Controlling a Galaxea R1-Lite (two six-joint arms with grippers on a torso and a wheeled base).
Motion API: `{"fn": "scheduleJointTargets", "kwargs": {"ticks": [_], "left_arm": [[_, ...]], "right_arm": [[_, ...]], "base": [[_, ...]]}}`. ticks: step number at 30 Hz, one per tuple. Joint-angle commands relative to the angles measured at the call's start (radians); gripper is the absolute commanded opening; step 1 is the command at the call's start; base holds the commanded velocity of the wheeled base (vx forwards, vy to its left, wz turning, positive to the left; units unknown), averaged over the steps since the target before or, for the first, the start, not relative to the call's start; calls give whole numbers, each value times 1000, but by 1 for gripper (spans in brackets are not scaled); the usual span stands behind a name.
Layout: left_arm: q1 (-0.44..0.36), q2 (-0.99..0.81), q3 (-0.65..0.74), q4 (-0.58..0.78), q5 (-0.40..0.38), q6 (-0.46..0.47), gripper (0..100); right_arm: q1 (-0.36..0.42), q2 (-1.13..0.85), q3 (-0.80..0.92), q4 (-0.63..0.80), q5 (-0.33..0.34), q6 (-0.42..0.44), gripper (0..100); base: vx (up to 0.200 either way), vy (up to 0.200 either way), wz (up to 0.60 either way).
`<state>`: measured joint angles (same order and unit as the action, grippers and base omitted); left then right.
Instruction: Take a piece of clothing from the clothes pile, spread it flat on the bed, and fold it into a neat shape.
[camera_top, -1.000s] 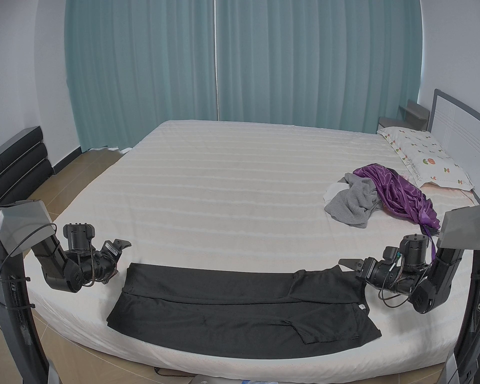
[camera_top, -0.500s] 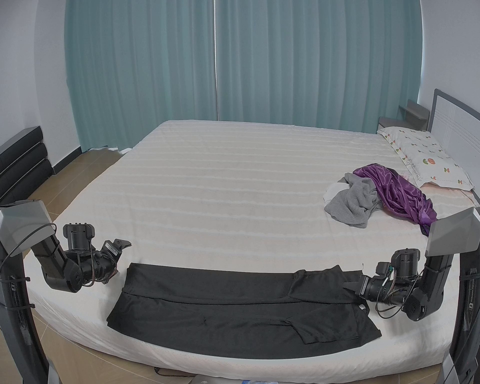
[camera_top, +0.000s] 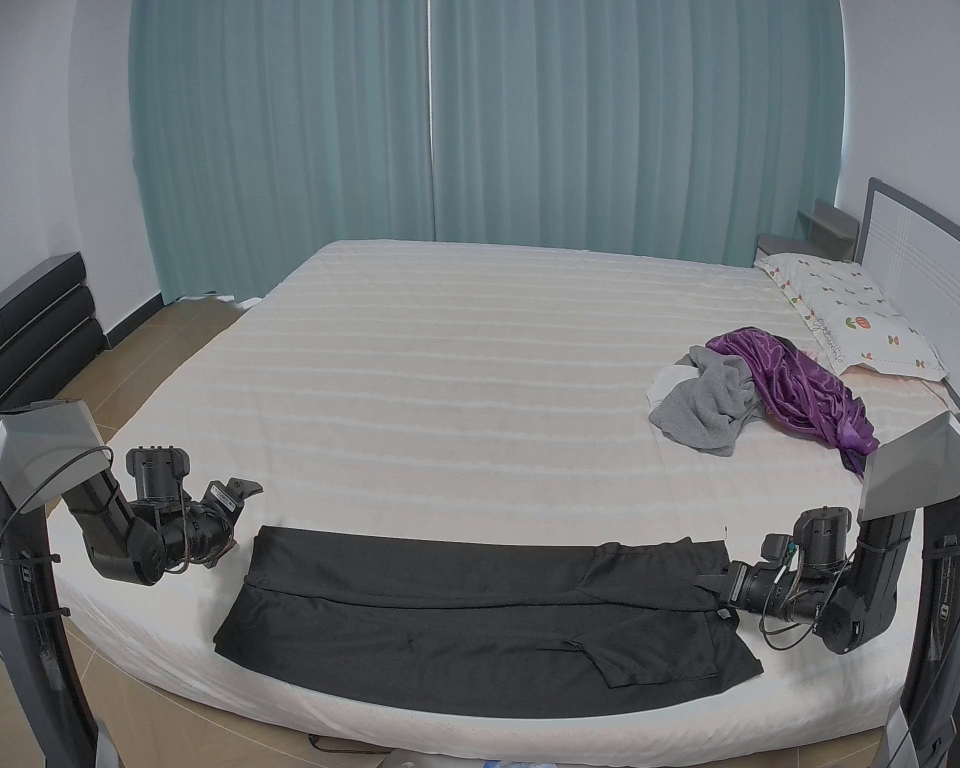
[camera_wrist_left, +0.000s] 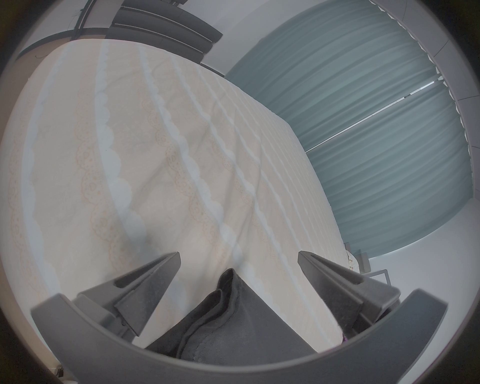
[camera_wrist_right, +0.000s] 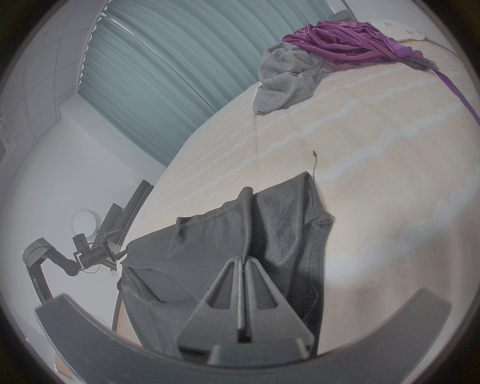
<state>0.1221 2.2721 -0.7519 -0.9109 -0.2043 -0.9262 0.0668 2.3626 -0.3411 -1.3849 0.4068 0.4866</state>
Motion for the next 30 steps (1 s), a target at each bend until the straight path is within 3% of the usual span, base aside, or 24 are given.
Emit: {"fn": "scheduleJointTargets", "kwargs": {"ticks": [1,5,6,17,20,23,24,25,30], "left_arm": [[1,1,0,0,0,0,100],[1,1,0,0,0,0,100],[1,1,0,0,0,0,100],[1,1,-1,0,0,0,100],[1,1,-1,0,-1,0,100],[1,0,0,0,-1,-2,100],[1,0,0,0,-1,-2,100],[1,0,0,-2,-1,-2,100],[1,0,0,0,-1,0,100]], "right_arm": [[-1,-2,19,-3,1,-6,0],[-4,-5,31,-5,4,-17,0],[-4,-5,33,-5,4,-20,100],[27,-163,-13,29,-6,-16,100],[99,-198,-55,98,-42,-2,100],[206,-178,-111,135,-138,63,100],[206,-178,-111,135,-138,63,100],[263,-140,-154,152,-183,112,100],[343,-63,-254,214,-240,168,100]], "base": [[0,0,0],[0,0,0],[0,0,0],[0,0,0],[0,0,0],[0,0,0],[0,0,0],[0,0,0],[0,0,0]]}}
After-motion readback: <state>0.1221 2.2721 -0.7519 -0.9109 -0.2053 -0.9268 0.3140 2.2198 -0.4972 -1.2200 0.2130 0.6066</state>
